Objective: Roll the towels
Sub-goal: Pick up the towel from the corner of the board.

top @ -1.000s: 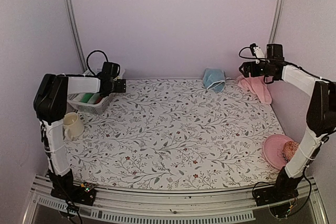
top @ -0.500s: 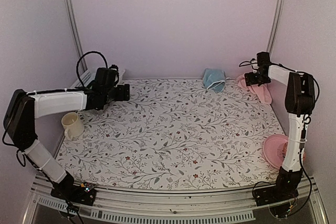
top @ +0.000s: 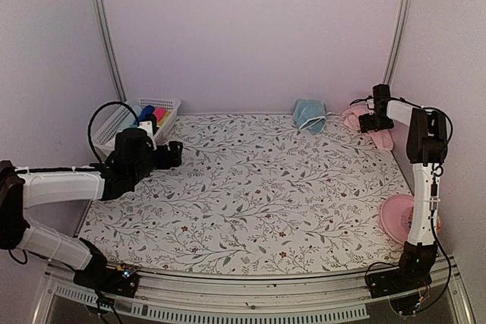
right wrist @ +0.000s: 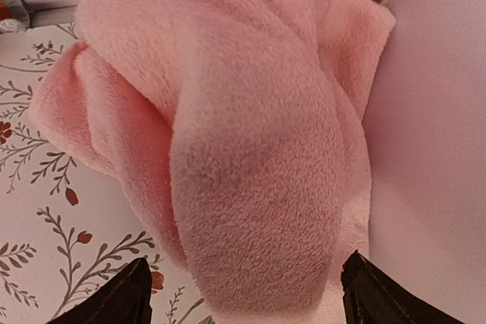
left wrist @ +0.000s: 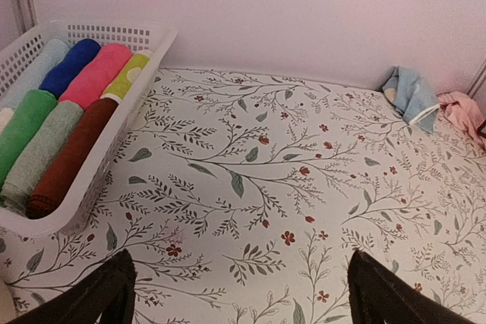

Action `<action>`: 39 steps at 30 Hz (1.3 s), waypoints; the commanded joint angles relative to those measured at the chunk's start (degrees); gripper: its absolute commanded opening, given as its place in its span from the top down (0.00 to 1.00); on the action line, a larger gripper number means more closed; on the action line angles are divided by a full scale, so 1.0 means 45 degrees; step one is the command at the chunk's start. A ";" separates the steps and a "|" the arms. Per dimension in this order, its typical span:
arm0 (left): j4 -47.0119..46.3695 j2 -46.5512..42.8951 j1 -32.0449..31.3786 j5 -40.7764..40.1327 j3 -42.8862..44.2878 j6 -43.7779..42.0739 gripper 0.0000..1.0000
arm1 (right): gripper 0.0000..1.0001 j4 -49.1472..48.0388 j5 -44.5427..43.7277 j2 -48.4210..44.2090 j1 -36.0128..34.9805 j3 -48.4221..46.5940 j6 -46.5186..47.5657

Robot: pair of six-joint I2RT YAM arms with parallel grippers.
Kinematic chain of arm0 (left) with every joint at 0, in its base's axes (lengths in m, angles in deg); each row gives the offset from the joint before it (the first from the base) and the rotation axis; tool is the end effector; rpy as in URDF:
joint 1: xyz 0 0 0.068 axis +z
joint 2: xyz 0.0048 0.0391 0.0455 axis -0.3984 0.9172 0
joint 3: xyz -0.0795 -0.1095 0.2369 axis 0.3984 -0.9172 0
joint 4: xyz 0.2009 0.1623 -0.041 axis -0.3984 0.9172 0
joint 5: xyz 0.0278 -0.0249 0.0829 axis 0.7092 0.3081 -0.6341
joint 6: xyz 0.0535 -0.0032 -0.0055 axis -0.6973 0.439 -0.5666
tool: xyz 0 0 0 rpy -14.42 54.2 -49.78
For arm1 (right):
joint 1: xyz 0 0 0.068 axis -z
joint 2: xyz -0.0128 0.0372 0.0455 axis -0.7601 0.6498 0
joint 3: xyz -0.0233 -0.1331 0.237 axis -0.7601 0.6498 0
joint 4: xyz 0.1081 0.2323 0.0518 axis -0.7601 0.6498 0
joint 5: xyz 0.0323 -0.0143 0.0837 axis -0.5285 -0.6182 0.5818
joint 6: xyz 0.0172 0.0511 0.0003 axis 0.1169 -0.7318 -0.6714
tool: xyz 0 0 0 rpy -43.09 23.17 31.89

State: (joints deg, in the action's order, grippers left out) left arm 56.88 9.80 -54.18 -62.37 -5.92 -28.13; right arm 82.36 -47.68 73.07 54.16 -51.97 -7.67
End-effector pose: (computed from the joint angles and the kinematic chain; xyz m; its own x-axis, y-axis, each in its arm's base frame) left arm 0.2415 -0.1295 0.2197 -0.3784 -0.1813 -0.9077 0.0809 0.9704 -0.2276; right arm 0.5305 -0.0516 0.1712 -0.7840 -0.1386 -0.6051 0.0686 0.9494 -0.3063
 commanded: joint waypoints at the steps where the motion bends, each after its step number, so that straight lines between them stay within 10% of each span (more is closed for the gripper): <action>1: -0.1133 -0.0450 -0.0520 0.0012 -0.0558 0.0223 0.03 | 0.21 0.0461 0.0104 0.0427 0.0170 -0.0268 0.0070; 10: -0.1737 -0.0654 -0.0861 -0.0455 -0.1084 0.0168 0.03 | 0.27 0.0574 -0.0106 0.0469 0.0169 -0.0326 -0.0099; 24: -0.2009 -0.1750 -0.0991 -0.0957 -0.1553 -0.0013 0.03 | 0.96 0.0629 -0.0236 0.0458 0.0159 -0.0386 -0.0185; 39: -0.2961 -0.2686 -0.1030 -0.1155 -0.2387 -0.0138 0.03 | 0.98 0.0774 0.4091 -0.5288 -0.2211 0.0778 0.1358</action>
State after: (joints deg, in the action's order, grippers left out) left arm 48.81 1.98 -58.00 -67.31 -12.52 -29.22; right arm 86.93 -39.42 62.18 51.54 -48.98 -6.05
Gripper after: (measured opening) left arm 0.973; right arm 0.018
